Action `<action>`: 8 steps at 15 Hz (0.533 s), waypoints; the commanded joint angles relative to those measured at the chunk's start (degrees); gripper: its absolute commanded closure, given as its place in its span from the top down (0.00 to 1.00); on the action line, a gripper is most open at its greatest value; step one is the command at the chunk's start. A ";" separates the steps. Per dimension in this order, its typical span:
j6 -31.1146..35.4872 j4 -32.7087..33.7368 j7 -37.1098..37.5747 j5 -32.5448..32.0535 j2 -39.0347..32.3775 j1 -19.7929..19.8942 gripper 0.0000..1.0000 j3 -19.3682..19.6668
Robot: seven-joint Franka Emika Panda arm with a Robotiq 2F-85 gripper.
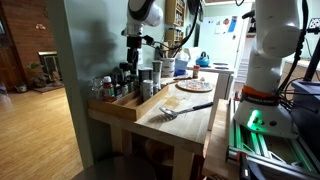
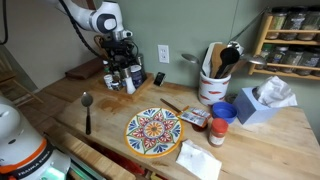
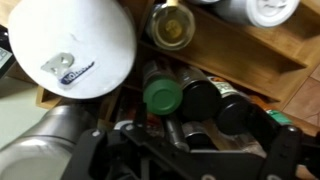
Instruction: Put the container with a green lid in the wooden tray on the left
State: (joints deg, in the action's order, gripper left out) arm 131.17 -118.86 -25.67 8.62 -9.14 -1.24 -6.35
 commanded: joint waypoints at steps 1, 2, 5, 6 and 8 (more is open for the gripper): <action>-8.32 -3.19 -0.93 3.76 7.33 0.26 0.99 -0.10; -9.25 -3.72 0.65 2.50 8.94 0.03 1.00 0.54; -8.43 -6.53 7.60 -2.60 14.86 0.57 1.00 2.98; -8.50 -7.70 9.73 -4.10 16.96 1.09 1.00 3.95; -8.84 -10.12 12.94 -6.47 20.98 2.25 1.00 5.73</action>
State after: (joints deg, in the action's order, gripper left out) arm 122.90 -123.32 -17.68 5.56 4.69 -0.28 -2.72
